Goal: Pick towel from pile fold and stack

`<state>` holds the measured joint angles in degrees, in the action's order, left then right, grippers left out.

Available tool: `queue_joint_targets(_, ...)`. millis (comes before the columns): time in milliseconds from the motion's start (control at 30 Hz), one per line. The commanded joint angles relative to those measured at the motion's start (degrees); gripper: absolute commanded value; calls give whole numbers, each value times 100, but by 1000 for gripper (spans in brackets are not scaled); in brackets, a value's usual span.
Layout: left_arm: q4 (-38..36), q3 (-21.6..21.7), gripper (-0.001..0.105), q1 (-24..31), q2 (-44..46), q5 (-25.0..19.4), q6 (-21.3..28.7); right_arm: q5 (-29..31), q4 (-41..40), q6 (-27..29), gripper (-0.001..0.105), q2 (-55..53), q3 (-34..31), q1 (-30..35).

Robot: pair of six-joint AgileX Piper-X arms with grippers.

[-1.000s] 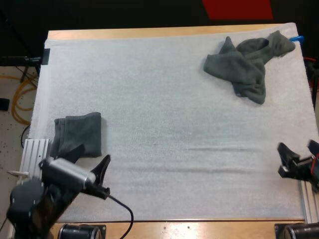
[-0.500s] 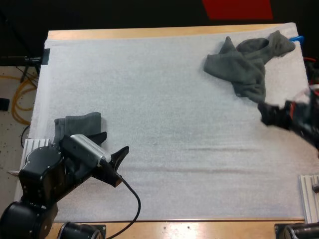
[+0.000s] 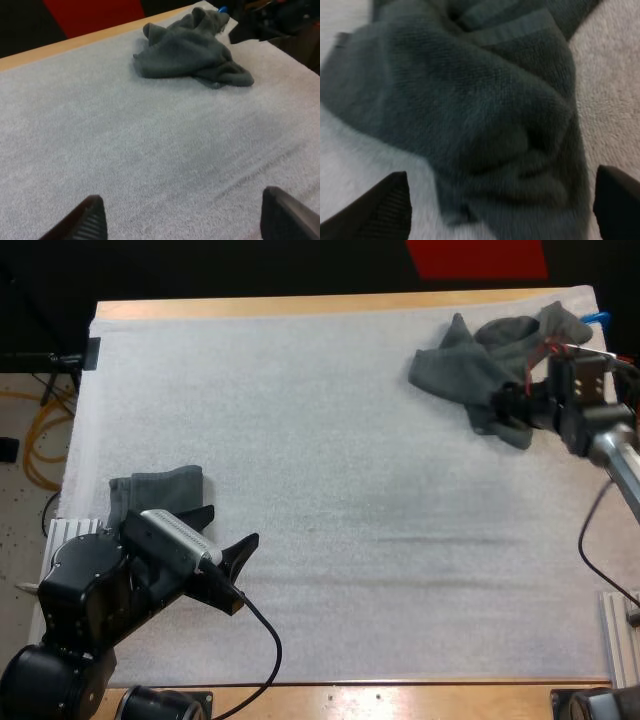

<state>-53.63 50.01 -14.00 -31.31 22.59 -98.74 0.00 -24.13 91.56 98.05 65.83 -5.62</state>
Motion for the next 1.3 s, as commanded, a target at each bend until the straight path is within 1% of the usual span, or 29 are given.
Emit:
queue_joint_targets(0,39,32,63,-31,13,40,-52,0,14,-193,72,235,263,-6)
queue_joint_targets(67,39,32,63,-31,13,40,-172,-16,-34,-410,71,580,507,-6)
queue_joint_targets(133,39,32,63,-31,13,46,-329,-96,-57,-583,67,824,714,-6)
queue_joint_targets(233,39,32,63,-31,13,142,-526,-132,-81,-834,53,1149,928,-6)
queue_joint_targets(300,39,32,63,-31,13,168,-614,-131,-141,-978,41,1327,1035,-6)
queue_joint_targets(433,39,32,63,-31,13,166,-695,-160,-233,-996,18,1496,1069,-6)
queue_joint_targets(500,39,32,63,-31,13,166,-747,-159,-316,-996,5,1537,1069,-6)
queue_joint_targets(567,39,32,63,-31,13,166,-783,-159,-327,-996,0,1541,1069,-6)
queue_joint_targets(733,39,32,63,-31,13,166,-781,-206,-299,-908,0,1353,1107,-6)
queue_joint_targets(833,39,32,63,-31,13,166,-781,-247,-209,-590,0,997,1107,-6)
queue_joint_targets(900,39,32,63,-31,13,166,-781,-253,-112,-275,0,621,1107,-6)
queue_joint_targets(1000,39,32,63,-31,13,166,-770,-283,-5,33,0,49,1107,-6)
queue_joint_targets(1100,148,32,63,-31,13,166,-770,-282,36,329,0,-490,1107,-6)
queue_joint_targets(1167,287,32,63,-31,13,166,-770,-296,6,406,0,-825,1107,-6)
queue_joint_targets(1233,419,32,63,-31,13,145,-770,-469,-106,428,0,-1078,1107,-6)
queue_joint_targets(1267,525,32,63,-31,13,121,-770,-708,-213,427,0,-1249,1107,-6)
